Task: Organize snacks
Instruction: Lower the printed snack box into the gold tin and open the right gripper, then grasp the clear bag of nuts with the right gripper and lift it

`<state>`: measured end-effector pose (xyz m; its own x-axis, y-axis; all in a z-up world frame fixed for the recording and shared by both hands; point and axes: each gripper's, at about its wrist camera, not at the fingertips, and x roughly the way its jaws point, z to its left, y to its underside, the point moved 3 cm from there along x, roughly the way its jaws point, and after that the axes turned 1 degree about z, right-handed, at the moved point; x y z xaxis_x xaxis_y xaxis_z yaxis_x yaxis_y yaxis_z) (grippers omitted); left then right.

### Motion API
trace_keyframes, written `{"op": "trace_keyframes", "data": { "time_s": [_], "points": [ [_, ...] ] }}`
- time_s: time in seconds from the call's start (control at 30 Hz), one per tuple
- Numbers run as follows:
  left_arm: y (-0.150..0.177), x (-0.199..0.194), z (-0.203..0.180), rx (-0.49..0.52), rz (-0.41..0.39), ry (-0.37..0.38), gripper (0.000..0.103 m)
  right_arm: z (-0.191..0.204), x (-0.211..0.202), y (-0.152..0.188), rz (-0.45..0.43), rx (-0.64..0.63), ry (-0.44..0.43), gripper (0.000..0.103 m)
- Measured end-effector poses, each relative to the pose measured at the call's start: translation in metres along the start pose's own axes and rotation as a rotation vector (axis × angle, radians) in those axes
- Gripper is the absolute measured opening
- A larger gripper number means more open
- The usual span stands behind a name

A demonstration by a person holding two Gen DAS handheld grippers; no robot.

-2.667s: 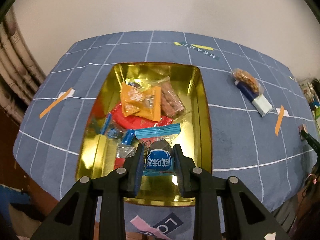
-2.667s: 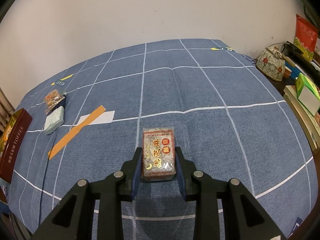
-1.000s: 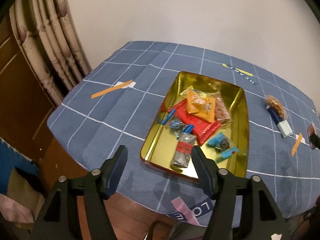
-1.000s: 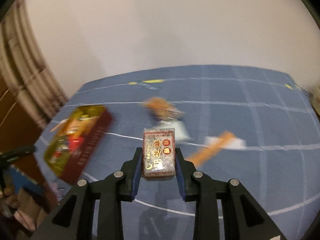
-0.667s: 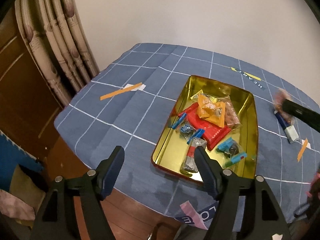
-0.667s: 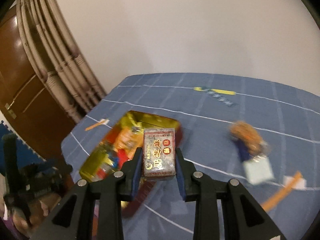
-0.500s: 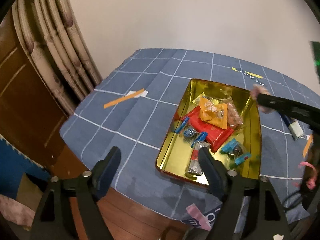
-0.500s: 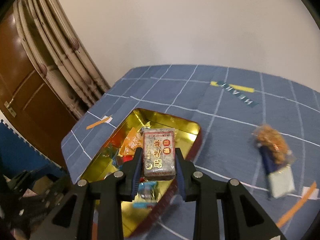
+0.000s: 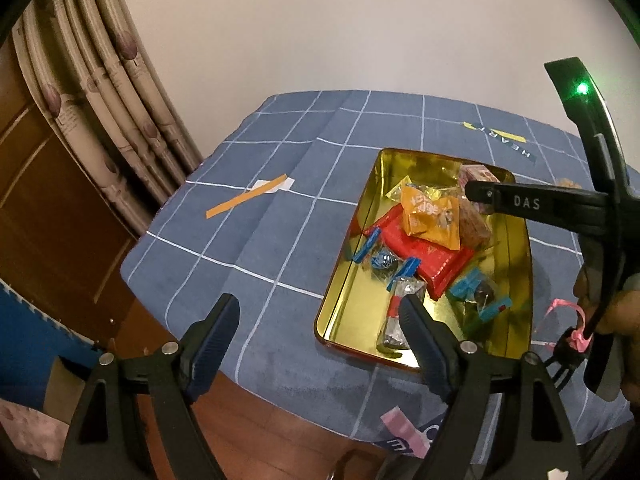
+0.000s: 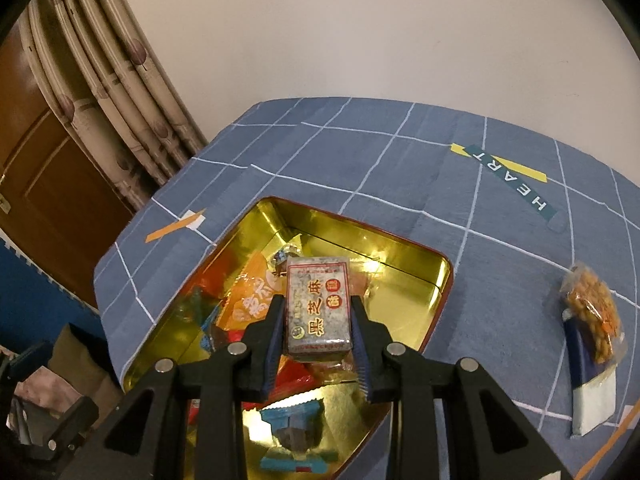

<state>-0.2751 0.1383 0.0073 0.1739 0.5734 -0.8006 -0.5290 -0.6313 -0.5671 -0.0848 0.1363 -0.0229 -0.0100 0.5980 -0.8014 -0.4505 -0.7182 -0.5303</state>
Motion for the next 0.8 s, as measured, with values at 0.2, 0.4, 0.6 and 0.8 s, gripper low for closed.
{"op": "trace_keyframes", "data": {
  "time_s": [0.2, 0.4, 0.6, 0.8],
  "points": [
    [0.001, 0.002, -0.001, 0.003, 0.013, -0.002, 0.08, -0.005, -0.001, -0.001, -0.01, 0.025, -0.016, 0.031],
    [0.003, 0.004, -0.003, 0.017, 0.028, -0.004, 0.08, -0.005, -0.014, -0.002, -0.034, 0.021, -0.021, 0.032],
    [0.005, 0.006, -0.004, 0.027, 0.035, -0.008, 0.08, -0.031, -0.046, 0.012, -0.092, 0.074, -0.023, 0.036],
    [0.006, 0.006, -0.005, 0.031, 0.041, -0.01, 0.08, -0.083, -0.081, 0.03, -0.11, 0.07, 0.09, 0.036]
  ]
}}
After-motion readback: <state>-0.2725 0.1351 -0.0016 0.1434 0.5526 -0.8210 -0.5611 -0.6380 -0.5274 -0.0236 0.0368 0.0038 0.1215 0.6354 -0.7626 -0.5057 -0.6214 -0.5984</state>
